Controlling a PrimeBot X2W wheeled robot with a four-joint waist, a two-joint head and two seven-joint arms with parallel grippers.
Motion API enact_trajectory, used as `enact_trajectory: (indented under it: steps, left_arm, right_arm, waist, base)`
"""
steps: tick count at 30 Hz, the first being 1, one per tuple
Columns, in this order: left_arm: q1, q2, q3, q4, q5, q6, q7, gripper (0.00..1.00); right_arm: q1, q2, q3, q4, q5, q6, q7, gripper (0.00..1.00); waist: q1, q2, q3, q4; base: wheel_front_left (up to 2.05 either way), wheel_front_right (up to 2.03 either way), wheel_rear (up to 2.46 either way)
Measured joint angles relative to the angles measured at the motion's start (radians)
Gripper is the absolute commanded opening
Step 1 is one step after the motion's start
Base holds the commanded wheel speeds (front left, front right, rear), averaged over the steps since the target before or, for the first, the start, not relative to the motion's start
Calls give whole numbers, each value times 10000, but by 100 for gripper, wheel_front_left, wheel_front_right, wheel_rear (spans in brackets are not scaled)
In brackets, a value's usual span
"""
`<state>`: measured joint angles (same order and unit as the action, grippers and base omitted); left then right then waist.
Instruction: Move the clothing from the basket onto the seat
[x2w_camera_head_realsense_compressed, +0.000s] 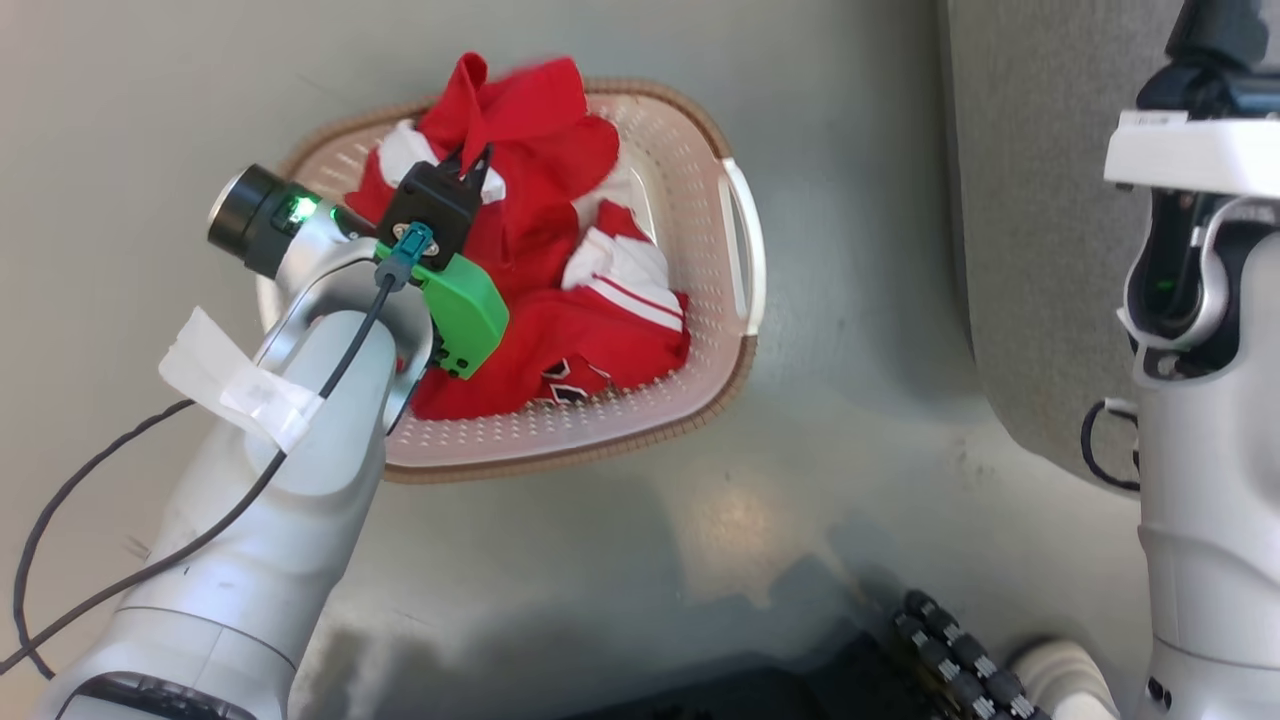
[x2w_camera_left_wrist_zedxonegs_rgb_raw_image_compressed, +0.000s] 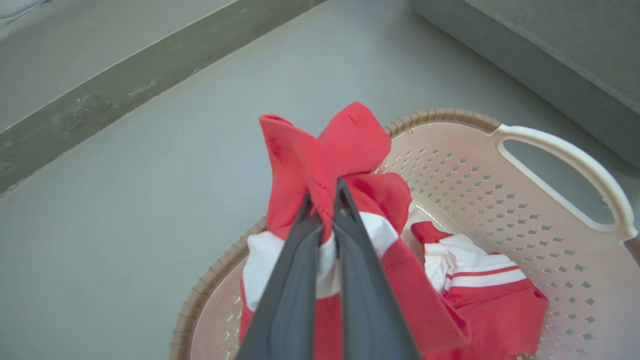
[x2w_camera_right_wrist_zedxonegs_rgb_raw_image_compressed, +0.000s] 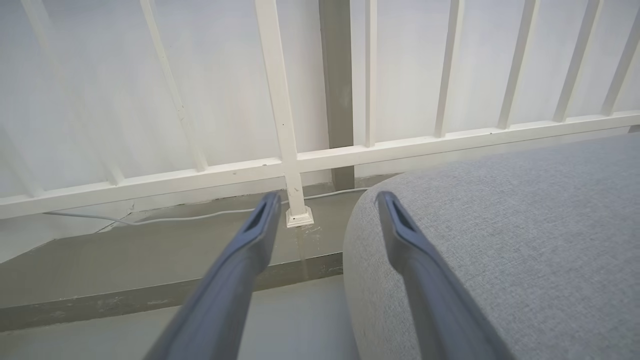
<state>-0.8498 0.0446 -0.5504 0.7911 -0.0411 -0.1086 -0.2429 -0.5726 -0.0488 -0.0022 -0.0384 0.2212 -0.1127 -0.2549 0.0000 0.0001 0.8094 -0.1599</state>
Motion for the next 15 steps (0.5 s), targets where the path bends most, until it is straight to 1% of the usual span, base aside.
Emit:
enact_trajectory:
  steps: [6,8,10,11,15]
  left_arm:
    - [43,-33,-17,-460,-217,-12,-58,0]
    - [52,-42,-59,-629,-257,-13,-59,0]
    - [59,-58,-79,-775,-401,-17,-59,0]
    - [59,-58,-79,-775,-401,-17,-59,0]
    - [83,-77,-125,-1137,-619,-33,-81,0]
  right_arm:
    - [397,0,-146,343,-198,155,0,100]
    - [556,-2,-192,454,-219,161,2,100]
    - [735,-4,-244,552,-303,245,0,100]
    - [735,-4,-244,552,-303,245,0,100]
    - [1139,-4,-278,834,-378,364,2,100]
  waist:
    - [0,0,-751,269]
    - [0,0,-1015,359]
    - [0,0,-1287,450]
    - [0,0,-1287,450]
    - [-1,0,-1980,681]
  base:
    - [0,0,0]
    - [0,0,0]
    - [0,0,0]
    - [0,0,0]
    - [0,0,0]
